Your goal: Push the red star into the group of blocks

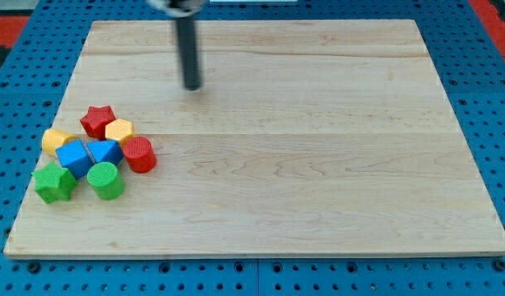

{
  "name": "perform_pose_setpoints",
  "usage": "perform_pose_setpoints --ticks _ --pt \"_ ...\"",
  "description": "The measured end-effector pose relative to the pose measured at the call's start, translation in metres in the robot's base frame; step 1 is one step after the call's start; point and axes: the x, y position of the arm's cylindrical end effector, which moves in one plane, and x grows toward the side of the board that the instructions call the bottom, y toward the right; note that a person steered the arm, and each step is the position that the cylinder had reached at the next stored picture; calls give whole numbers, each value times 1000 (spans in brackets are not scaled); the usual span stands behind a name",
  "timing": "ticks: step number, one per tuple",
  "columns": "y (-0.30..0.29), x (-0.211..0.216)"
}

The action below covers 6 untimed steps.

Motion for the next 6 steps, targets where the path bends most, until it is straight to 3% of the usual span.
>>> perform_pose_setpoints --ticks 1,3,5,6 --pt "-93 16" --pt "-81 25" --pt "-81 67" --pt "-104 42"
